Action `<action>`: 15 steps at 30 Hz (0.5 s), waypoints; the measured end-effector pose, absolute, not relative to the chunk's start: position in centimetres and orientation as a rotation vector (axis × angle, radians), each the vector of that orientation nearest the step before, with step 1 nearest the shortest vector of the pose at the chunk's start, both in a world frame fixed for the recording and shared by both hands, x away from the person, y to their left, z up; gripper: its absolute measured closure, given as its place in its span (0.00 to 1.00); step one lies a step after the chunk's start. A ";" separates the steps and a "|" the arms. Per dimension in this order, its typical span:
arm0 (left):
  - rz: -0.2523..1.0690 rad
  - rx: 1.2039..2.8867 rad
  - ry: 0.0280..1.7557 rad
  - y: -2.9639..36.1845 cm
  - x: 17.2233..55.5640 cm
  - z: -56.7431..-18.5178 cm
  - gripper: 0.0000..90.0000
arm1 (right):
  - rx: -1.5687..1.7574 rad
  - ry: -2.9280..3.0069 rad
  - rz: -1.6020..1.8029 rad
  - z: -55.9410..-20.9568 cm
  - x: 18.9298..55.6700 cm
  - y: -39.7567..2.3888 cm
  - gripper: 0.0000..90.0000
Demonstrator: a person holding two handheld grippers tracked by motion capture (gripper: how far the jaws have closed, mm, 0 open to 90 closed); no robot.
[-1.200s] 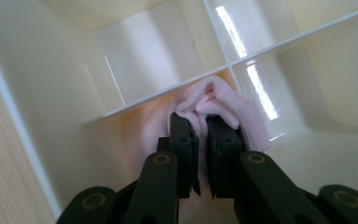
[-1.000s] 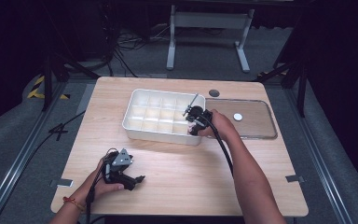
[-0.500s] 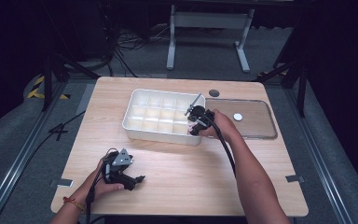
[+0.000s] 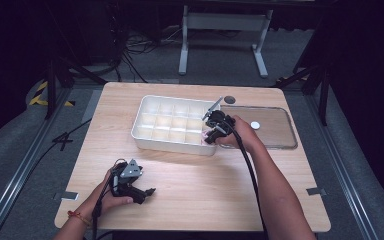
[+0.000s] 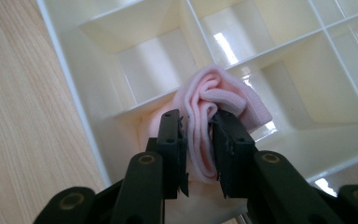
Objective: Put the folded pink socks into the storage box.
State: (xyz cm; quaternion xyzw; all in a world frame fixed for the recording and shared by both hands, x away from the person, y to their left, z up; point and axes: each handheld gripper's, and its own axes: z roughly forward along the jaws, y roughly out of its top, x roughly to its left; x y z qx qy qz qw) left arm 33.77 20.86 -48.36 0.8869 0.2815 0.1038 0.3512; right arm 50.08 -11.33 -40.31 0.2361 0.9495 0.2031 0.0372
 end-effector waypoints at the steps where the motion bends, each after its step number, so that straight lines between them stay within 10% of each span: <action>1: 0.269 2.296 0.729 20.9 33.8 -48.4 0.09 | 0.724 2.912 0.641 -40.3 50.0 -11.4 0.79; 15: 0.269 2.294 0.730 20.8 33.8 -48.4 0.09 | 0.675 2.805 0.746 -38.7 48.5 -12.1 0.71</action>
